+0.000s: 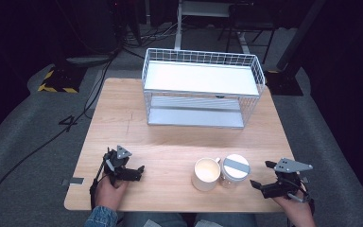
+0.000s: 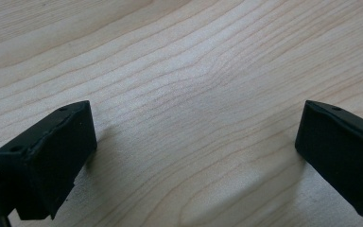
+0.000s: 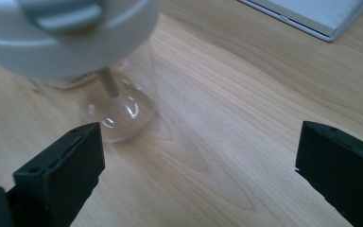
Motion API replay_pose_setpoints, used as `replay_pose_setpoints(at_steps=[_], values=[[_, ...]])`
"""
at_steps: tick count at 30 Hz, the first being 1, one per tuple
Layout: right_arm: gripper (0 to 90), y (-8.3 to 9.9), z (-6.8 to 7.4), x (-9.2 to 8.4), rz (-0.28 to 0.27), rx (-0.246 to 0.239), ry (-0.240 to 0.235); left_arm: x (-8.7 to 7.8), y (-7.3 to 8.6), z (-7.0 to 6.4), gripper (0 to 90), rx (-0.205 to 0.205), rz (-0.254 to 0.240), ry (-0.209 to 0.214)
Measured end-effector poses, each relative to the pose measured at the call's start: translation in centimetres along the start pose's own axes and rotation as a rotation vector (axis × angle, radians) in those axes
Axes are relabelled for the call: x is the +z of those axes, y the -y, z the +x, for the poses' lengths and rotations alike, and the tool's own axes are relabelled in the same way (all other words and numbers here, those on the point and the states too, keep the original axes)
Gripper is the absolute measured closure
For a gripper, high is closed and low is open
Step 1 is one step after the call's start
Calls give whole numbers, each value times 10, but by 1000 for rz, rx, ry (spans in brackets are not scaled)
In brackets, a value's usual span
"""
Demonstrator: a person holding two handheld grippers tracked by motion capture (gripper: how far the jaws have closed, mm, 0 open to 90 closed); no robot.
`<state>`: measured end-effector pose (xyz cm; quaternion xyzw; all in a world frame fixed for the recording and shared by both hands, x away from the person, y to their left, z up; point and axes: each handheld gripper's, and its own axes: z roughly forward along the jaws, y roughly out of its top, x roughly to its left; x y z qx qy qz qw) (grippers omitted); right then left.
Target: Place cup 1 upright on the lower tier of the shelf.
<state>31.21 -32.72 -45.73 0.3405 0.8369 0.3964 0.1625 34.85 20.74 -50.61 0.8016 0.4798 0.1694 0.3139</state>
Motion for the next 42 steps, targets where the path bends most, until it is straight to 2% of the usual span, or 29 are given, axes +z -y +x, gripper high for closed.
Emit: replay_pose_setpoints(at_steps=[6,7,8,9,15,27,42], values=[[0,-10,13,-6,-27,-32,-57,0,0,0,1,0,-1,0],[0,-13,16,-5,-45,-38,-84,0,0,0,1,0,0,0],[0,-13,16,-5,-45,-38,-84,0,0,0,1,0,0,0],[0,-16,20,-2,-55,-43,-104,0,0,0,1,0,0,0],[0,-21,29,14,-50,-61,-150,0,0,0,1,0,0,0],[0,-26,35,38,-64,-58,-184,0,0,0,1,0,0,0],[7,-40,37,46,-99,-62,-195,0,0,0,1,0,0,0]])
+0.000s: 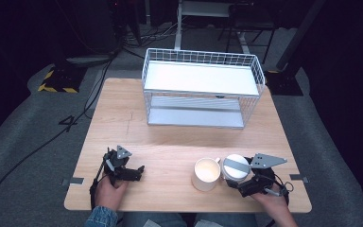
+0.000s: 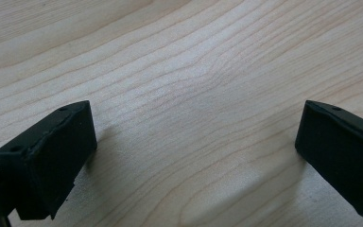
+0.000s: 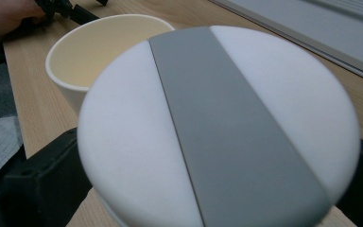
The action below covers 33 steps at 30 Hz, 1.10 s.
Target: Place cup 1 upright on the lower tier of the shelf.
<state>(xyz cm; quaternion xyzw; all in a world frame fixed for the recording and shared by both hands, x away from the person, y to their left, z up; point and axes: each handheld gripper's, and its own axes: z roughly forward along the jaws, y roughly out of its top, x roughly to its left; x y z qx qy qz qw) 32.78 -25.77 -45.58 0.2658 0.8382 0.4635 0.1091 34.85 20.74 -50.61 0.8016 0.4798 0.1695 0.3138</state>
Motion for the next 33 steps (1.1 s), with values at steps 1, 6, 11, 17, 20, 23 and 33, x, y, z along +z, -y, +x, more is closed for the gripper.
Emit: replay_pose_setpoints(at_steps=[1,6,11,17,20,23,33], values=[[26,0,0,0,0,-4,3,0,0,0,1,0,0,0],[69,-1,1,-2,-5,-10,8,0,0,0,1,0,0,0],[72,-2,2,-3,3,-7,15,0,0,0,1,0,-1,0],[73,-4,2,-6,4,-14,23,0,0,0,1,0,0,0],[74,-5,0,-10,0,-17,36,0,0,0,1,0,-1,0],[73,-11,-5,-17,-16,-8,57,0,0,0,1,0,-1,0],[74,-38,-20,-17,-42,21,115,0,0,0,1,0,-1,0]])
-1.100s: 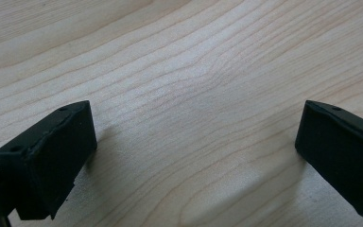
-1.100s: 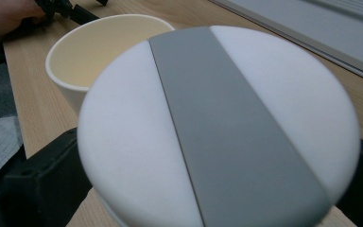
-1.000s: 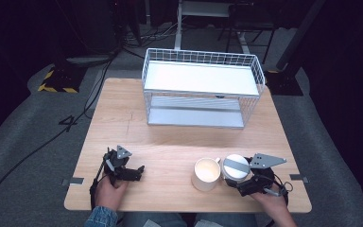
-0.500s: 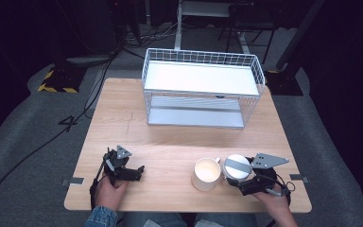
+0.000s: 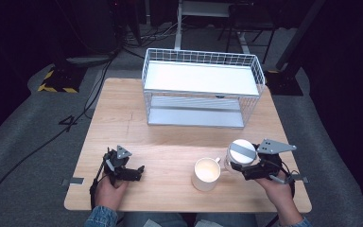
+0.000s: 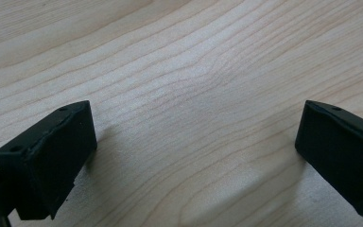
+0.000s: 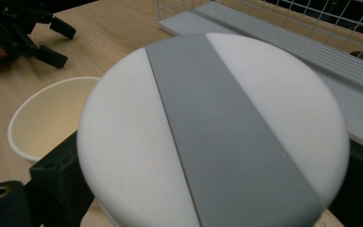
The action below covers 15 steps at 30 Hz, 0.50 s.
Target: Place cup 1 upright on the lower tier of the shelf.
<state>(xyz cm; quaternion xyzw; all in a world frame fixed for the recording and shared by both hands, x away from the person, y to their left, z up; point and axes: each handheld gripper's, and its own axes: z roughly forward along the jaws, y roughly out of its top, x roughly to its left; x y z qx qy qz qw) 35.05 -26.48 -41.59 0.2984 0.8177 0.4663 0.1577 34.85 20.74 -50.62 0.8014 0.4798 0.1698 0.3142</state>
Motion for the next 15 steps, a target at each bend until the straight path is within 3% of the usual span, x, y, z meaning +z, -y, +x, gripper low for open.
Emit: replay_pose_setpoints(at_steps=[15], values=[[73,-29,-18,24,-3,24,79,0,0,0,1,2,4,1]])
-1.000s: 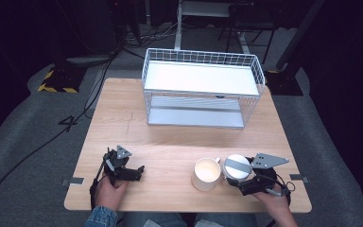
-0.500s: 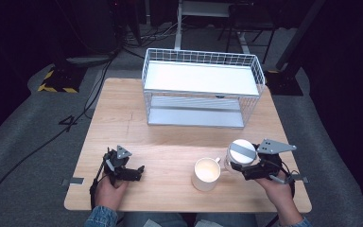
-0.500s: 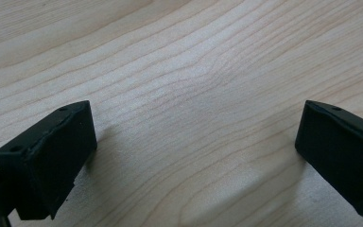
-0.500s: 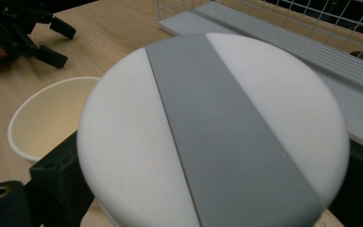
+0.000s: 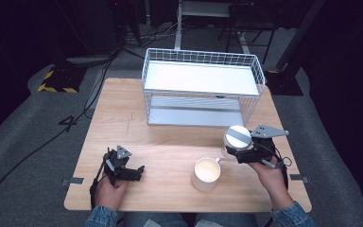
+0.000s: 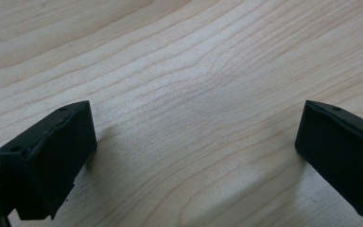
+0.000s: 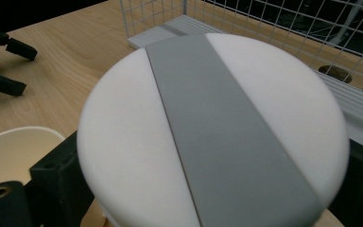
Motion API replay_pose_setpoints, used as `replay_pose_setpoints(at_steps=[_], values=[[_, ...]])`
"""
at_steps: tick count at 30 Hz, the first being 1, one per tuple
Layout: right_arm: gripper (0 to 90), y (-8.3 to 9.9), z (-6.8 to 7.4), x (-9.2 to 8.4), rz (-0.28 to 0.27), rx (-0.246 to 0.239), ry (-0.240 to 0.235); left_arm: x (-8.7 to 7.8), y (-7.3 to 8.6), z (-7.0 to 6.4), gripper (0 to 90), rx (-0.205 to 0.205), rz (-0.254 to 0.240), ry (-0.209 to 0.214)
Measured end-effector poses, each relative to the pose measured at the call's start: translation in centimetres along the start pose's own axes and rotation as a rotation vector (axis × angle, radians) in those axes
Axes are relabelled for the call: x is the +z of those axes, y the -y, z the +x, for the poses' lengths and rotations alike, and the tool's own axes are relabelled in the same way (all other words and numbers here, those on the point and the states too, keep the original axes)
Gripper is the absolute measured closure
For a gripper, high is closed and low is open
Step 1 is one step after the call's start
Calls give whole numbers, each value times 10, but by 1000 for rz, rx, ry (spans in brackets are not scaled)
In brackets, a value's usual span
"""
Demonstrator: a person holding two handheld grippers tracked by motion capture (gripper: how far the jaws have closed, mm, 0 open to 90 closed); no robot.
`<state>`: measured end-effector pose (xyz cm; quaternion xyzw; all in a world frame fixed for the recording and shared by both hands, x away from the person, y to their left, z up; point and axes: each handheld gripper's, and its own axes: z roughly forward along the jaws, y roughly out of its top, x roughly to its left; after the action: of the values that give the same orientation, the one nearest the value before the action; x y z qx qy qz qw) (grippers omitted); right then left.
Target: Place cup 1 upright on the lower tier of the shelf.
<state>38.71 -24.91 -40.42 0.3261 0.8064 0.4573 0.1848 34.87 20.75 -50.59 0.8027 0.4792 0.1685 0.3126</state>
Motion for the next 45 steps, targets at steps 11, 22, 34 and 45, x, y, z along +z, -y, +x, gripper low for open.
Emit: replay_pose_setpoints(at_steps=[11,22,34,45], values=[[73,-17,-8,33,-44,21,35,0,0,0,1,1,-1,-1],[73,-34,-11,66,-38,8,59,0,0,0,1,-1,-2,-1],[73,-49,-13,100,-55,18,81,0,0,0,2,-1,0,-2],[73,-50,-15,131,-73,19,91,0,0,0,1,-1,1,-2]])
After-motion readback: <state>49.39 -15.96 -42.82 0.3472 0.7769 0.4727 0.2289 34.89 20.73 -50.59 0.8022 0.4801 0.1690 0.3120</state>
